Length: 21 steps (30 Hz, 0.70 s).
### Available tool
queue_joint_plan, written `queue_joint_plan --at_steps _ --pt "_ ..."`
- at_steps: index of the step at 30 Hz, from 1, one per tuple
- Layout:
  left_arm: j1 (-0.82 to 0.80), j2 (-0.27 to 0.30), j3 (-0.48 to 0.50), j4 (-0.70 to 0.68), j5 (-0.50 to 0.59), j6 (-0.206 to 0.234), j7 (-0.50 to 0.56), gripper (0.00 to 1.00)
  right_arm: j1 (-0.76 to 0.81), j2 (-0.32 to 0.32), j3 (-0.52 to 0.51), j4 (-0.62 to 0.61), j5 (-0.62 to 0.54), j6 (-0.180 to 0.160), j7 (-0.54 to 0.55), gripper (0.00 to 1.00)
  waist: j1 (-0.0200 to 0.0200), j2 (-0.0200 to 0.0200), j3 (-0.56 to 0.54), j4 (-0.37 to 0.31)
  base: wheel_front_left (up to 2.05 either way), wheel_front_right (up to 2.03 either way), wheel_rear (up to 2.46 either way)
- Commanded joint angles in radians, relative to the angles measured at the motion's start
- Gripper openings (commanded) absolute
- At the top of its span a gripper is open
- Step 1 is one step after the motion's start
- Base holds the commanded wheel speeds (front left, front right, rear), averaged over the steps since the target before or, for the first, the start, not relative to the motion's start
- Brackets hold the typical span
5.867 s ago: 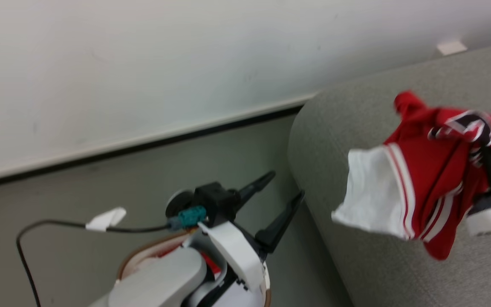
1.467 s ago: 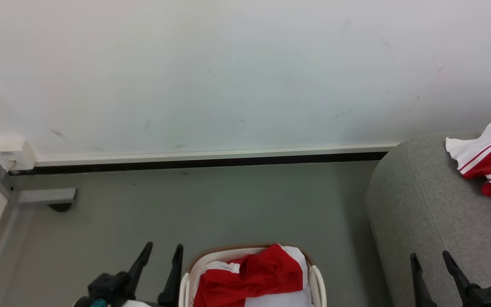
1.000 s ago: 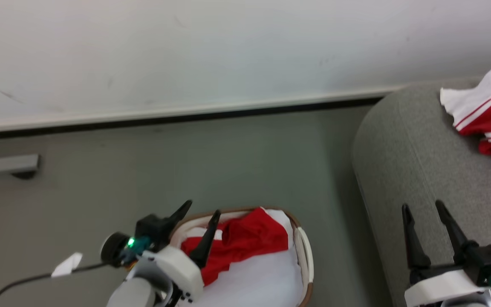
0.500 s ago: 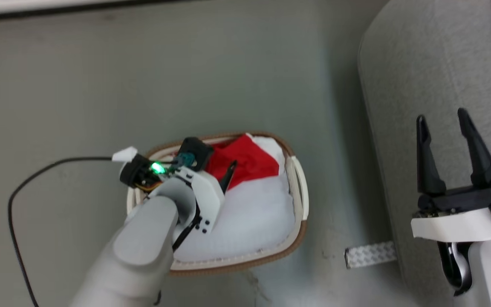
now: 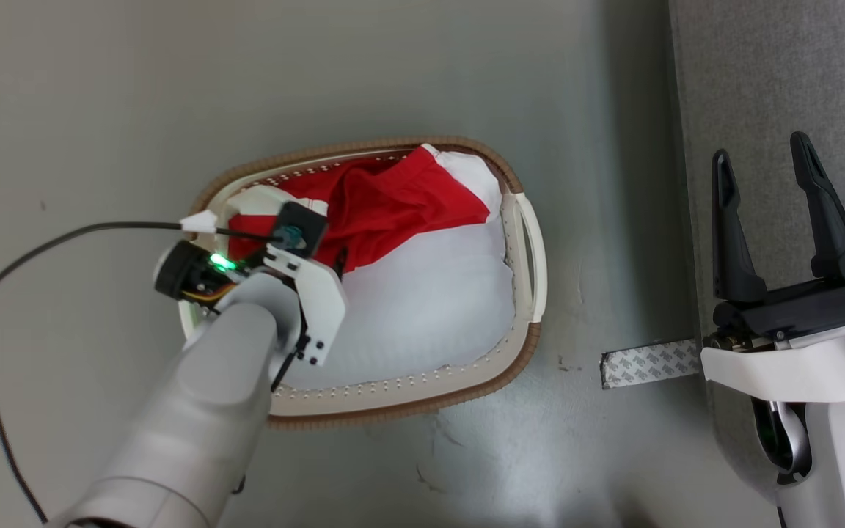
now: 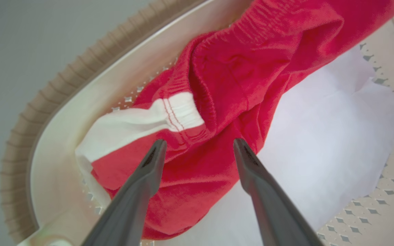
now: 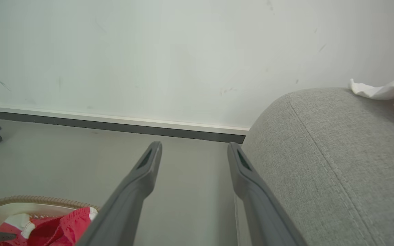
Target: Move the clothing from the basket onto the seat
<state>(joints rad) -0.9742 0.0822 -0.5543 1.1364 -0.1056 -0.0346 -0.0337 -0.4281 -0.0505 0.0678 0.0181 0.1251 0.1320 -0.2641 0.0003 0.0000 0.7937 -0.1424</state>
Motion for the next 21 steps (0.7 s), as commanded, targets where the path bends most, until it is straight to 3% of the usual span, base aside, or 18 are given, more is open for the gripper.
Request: queue_joint_plan --at_steps 1,8,21 --pt "-0.017 0.008 0.004 0.01 0.004 0.008 -0.016 1.0 -0.009 0.0 0.001 -0.005 0.009 -0.003 0.0 1.0 -0.0003 0.0 0.006 -0.002 0.0 0.0 0.0" --pt "-0.059 -0.002 0.011 0.063 -0.02 0.029 -0.079 1.0 -0.008 0.0 0.008 0.004 0.024 -0.003 0.0 1.0 -0.0003 0.0 0.018 -0.007 0.0 0.0 0.0" --pt "-0.124 0.0 -0.004 0.119 -0.023 0.07 -0.1 1.0 -0.017 0.0 0.026 -0.003 0.044 -0.003 0.0 1.0 -0.0003 0.0 0.075 -0.04 0.0 0.0 0.0"
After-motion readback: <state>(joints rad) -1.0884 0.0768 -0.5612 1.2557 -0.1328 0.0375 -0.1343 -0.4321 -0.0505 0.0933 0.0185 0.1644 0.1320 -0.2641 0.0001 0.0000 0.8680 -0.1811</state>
